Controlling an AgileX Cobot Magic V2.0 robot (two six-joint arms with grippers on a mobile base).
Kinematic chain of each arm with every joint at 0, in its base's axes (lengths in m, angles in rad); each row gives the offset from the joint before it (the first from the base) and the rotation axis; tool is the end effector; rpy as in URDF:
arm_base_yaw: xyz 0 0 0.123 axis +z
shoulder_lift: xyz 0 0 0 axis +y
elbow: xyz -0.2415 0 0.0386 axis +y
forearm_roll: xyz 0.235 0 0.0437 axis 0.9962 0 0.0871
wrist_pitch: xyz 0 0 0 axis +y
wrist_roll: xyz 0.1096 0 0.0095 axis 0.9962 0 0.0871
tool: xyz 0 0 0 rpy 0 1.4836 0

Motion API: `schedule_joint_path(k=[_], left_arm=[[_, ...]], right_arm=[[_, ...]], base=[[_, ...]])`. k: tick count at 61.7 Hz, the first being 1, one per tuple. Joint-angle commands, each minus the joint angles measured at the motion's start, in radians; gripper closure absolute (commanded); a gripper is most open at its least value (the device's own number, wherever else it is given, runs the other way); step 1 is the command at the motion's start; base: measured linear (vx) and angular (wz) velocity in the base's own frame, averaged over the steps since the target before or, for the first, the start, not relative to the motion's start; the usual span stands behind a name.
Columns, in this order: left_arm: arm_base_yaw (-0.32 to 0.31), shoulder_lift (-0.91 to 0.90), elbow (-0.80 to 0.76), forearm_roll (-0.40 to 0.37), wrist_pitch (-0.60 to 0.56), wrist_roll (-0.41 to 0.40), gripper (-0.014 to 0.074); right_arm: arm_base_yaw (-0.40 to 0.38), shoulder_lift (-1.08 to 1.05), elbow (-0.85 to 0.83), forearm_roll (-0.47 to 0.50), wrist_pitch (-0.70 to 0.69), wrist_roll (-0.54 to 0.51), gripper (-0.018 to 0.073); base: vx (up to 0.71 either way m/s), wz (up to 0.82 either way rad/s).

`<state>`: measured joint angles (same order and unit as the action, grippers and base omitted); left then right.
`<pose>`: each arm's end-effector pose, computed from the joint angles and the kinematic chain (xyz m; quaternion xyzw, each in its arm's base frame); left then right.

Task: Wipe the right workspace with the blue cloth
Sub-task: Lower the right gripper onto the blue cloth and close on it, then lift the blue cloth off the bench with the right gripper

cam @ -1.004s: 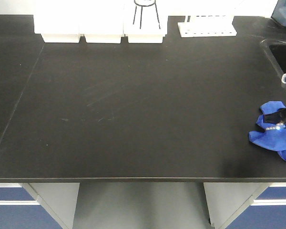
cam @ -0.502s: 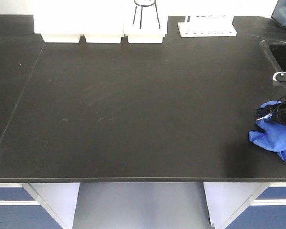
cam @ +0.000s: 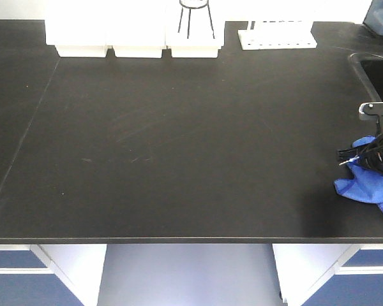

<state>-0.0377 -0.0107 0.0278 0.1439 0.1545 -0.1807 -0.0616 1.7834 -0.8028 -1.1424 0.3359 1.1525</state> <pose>0.1034 -0.0015 0.1895 -0.0078 0.7357 -0.0177 0.6770 0.3065 -0.0520 0.0896 0.0846 0.9506 -0.1501 0.2583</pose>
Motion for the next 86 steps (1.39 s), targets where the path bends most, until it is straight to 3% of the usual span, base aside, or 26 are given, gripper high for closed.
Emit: schedule_joint_path(k=[1,6,26,44,53,54,86], left_arm=[[-0.005,-0.016,0.030,0.001,-0.084,-0.008,0.0602],[-0.005,-0.016,0.030,0.001,-0.084,-0.008,0.0602],[-0.005,-0.016,0.030,0.001,-0.084,-0.008,0.0602],[-0.005,-0.016,0.030,0.001,-0.084,-0.008,0.0602],[-0.005,-0.016,0.030,0.001,-0.084,-0.008,0.0602],[-0.005,-0.016,0.030,0.001,-0.084,-0.008,0.0602],[-0.005,-0.016,0.030,0.001,-0.084,-0.008,0.0602]], right_arm=[[-0.006,-0.067,-0.024,-0.036,0.014,0.000,0.0481],[-0.006,-0.116,-0.023,-0.035,0.007,0.000,0.0573],[-0.003,-0.409,0.007,-0.031,-0.073,-0.021,0.0567],[-0.002,-0.772,0.276,-0.051,-0.281,-0.032,0.0564],[-0.002,-0.953,0.376,-0.064,-0.308,-0.031,0.0564],[-0.003,-1.181,0.473,-0.064,-0.290,-0.031,0.0564],[-0.003,-1.199,0.477,-0.064,-0.290,-0.031,0.0564]], base=[[0.00,0.00],[0.00,0.00],[0.00,0.00],[0.00,0.00],[0.00,0.00],[0.00,0.00],[0.00,0.00]])
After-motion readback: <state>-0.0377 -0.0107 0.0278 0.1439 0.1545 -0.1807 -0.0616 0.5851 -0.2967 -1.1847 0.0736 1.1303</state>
